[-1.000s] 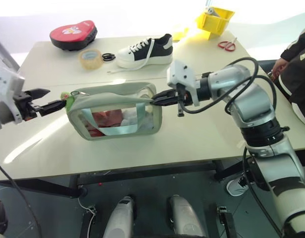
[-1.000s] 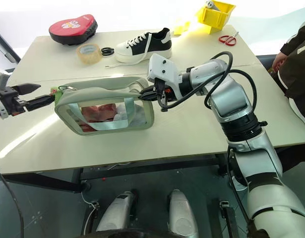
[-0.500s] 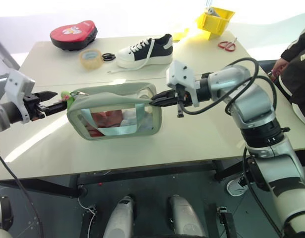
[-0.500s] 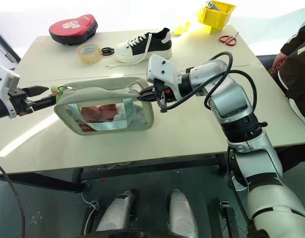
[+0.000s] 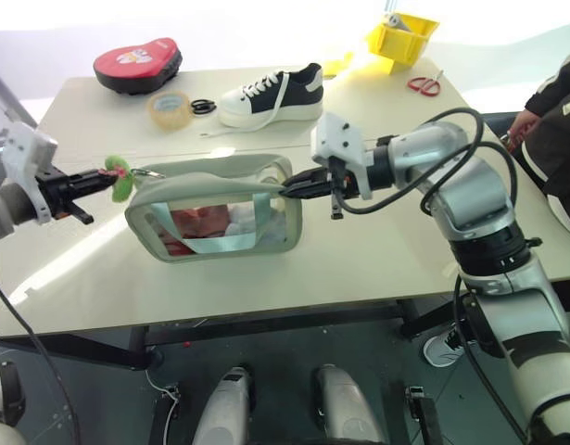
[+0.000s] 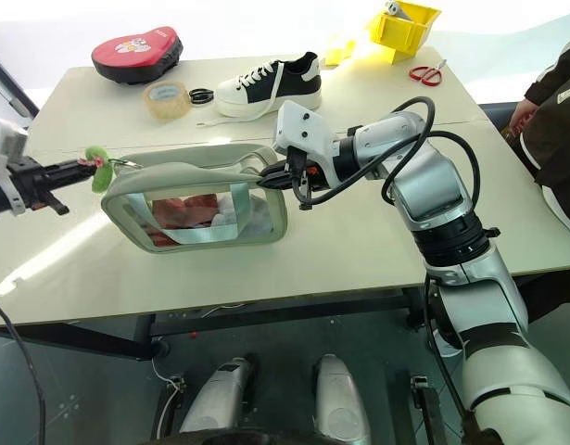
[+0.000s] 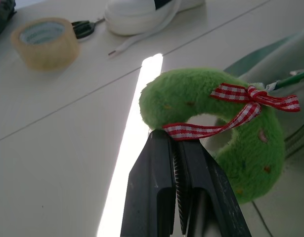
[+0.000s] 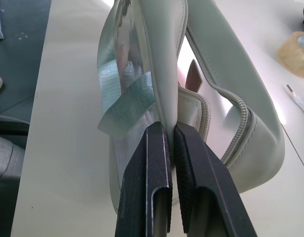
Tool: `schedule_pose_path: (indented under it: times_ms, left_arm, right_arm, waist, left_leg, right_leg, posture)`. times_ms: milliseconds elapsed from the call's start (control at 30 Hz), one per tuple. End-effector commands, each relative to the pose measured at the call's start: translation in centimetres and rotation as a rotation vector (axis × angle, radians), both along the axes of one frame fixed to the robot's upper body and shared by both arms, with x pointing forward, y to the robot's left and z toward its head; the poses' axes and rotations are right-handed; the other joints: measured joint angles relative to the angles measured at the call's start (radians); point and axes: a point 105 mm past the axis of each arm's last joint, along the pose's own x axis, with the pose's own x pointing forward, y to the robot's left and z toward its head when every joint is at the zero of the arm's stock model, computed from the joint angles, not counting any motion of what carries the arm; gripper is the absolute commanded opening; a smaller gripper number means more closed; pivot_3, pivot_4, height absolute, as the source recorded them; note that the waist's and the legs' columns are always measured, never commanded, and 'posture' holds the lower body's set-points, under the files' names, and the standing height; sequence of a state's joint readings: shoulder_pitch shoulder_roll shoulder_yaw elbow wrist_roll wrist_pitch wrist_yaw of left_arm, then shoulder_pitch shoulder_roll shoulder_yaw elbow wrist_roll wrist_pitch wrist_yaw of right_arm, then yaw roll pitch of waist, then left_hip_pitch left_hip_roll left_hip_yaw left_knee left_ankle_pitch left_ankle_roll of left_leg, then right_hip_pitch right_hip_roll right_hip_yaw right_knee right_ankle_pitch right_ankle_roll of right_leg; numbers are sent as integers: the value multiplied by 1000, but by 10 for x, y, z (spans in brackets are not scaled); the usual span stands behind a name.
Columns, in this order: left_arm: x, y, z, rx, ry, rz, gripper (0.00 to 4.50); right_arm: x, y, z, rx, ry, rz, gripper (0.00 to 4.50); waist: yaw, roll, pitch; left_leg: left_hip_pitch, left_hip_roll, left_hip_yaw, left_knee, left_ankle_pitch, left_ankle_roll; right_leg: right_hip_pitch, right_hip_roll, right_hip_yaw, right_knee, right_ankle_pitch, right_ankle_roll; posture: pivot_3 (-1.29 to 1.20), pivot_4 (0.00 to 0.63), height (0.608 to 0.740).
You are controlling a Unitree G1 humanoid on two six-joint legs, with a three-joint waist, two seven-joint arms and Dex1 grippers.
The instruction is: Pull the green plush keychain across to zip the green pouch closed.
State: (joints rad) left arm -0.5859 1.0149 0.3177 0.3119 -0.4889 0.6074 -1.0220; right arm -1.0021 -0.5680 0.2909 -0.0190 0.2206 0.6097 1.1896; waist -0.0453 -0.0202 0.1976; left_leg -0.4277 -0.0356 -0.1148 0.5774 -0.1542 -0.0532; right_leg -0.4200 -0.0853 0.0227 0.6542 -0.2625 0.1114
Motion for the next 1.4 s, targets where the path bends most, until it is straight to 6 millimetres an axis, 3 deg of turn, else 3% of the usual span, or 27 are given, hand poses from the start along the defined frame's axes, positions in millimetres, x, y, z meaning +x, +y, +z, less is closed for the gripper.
schedule_pose_path:
  times_ms: [33,167,300,500,600,800,933,1033,1133,1267,1400]
  left_arm:
    - [-19,-10,53,-77,-114,-85,65]
    - [-29,-42,60,-84,-89,-215,65]
    - [-25,-72,42,13,-44,-275,65]
    - [-9,-80,22,60,-46,-264,65]
    - [-9,-73,23,65,-47,-259,1499]
    - [-12,-58,52,69,-102,-212,4480]
    - [-25,-50,69,52,-120,-209,4480]
    - [-36,-53,70,11,-92,-239,4480]
    - [-50,-56,41,63,20,-272,4480]
    - [-54,-51,-5,201,124,-243,4480]
    - [-43,-48,-15,246,78,-201,4480]
  right_arm:
    - [-4,2,13,30,-54,24,0]
    - [-3,3,12,33,-56,25,0]
    - [-3,5,13,37,-60,28,0]
    - [-4,5,13,36,-64,27,0]
    - [-3,3,13,33,-66,19,0]
    - [-1,1,13,32,-68,9,0]
    - [1,2,14,33,-70,8,0]
    - [2,1,14,33,-71,9,0]
    - [3,1,14,32,-73,9,0]
    - [3,3,15,28,-73,20,0]
    - [3,4,16,24,-71,26,0]
  waist:
    - [-2,0,0]
    - [-1,0,0]
    - [0,0,0]
    - [-2,0,0]
    - [-3,0,0]
    - [0,0,0]
    - [-3,0,0]
    - [-4,0,0]
    - [-7,0,0]
    - [-4,0,0]
    - [2,0,0]
  left_leg:
    - [0,0,0,0,0,0]
    - [0,0,0,0,0,0]
    - [0,0,0,0,0,0]
    - [0,0,0,0,0,0]
    - [0,0,0,0,0,0]
    - [0,0,0,0,0,0]
    - [0,0,0,0,0,0]
    - [0,0,0,0,0,0]
    - [0,0,0,0,0,0]
    - [0,0,0,0,0,0]
    - [0,0,0,0,0,0]
  right_leg:
    - [0,0,0,0,0,0]
    - [0,0,0,0,0,0]
    - [1,0,0,0,0,0]
    - [1,0,0,0,0,0]
    - [0,1,0,0,0,0]
    - [0,1,0,0,0,0]
    - [0,1,0,0,0,0]
    - [0,1,0,0,0,0]
    - [0,0,1,0,0,0]
    - [0,0,1,1,0,0]
    - [0,0,1,0,0,-1]
  posture:
    - [0,150,740]
    - [0,150,740]
    - [0,150,740]
    - [0,150,740]
    - [0,150,740]
    - [0,150,740]
    - [0,150,740]
    - [0,150,740]
    - [0,150,740]
    - [0,150,740]
    - [0,150,740]
